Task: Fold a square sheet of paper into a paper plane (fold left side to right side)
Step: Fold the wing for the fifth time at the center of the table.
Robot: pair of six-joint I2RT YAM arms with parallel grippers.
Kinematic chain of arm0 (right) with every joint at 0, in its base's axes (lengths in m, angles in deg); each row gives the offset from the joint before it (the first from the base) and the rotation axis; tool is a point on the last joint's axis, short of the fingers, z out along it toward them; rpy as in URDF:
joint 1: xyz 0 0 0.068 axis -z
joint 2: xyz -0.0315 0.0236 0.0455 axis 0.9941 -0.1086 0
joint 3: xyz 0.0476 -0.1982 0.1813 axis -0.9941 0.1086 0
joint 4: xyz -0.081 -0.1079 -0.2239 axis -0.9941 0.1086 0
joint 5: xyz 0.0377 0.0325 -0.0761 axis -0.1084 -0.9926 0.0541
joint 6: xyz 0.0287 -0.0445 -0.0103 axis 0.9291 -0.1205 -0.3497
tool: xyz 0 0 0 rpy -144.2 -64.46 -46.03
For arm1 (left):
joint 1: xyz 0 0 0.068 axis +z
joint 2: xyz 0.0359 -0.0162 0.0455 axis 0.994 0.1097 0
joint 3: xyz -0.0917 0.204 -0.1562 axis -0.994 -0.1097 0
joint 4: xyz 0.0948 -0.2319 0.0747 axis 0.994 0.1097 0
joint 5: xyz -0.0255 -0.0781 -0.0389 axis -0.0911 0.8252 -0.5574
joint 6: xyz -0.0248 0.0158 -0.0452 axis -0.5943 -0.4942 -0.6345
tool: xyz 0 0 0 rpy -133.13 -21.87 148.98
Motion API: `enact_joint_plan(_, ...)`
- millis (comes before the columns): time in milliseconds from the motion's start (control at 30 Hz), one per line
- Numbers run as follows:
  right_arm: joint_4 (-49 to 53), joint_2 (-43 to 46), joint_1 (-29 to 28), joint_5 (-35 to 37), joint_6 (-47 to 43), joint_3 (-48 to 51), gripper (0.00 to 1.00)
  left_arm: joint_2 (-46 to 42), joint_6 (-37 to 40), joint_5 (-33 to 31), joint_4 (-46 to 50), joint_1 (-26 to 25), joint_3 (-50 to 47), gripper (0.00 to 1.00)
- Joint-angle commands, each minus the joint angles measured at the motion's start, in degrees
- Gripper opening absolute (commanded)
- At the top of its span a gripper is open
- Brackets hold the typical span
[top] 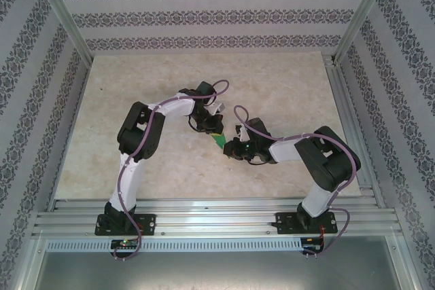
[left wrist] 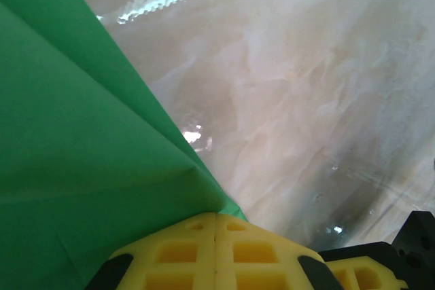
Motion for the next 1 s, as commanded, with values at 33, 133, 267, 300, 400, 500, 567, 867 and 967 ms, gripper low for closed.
enact_joint_plan(33, 8.6, -2.8, -1.5, 1.8, -1.9, 1.4, 0.12, 2.5, 1.7, -4.2, -2.0, 1.1, -1.0, 0.00)
enact_joint_plan(133, 11.4, -1.6, -1.5, 1.2, -3.2, 0.0, 0.13, 3.2, 2.2, -5.1, -1.7, 1.4, -0.6, 0.00)
enact_joint_plan(267, 11.9, 2.9, -0.4, -1.6, -2.9, -0.7, 0.14, 3.6, 2.7, -6.3, -1.3, 1.6, -0.6, 0.00)
enact_joint_plan(300, 12.6, 4.6, 0.1, -2.2, -2.8, -1.1, 0.14, 3.6, 2.9, -6.1, -1.4, 1.5, -0.8, 0.00)
enact_joint_plan(400, 15.0, 9.2, 1.7, -3.4, -2.6, -2.8, 0.14, 3.5, 3.1, -6.2, -1.4, 1.6, -1.4, 0.00)
enact_joint_plan(500, 15.0, 10.1, 2.9, -3.4, -1.7, -4.5, 0.13, 3.1, 3.4, -6.3, -1.6, 1.6, -2.1, 0.00)
enact_joint_plan(567, 14.2, 8.2, 3.1, -2.7, -1.1, -6.0, 0.11, 3.1, 3.2, -6.2, -1.8, 1.5, -2.4, 0.00)
enact_joint_plan(867, 8.1, -1.4, 3.2, -1.2, 1.9, -10.7, 0.07, 2.7, 3.5, -6.8, -1.2, 1.5, -2.4, 0.00)
enact_joint_plan(967, 6.3, -3.4, 3.0, -1.7, 2.6, -11.4, 0.07, 2.6, 3.5, -6.7, -1.2, 1.5, -2.4, 0.00)
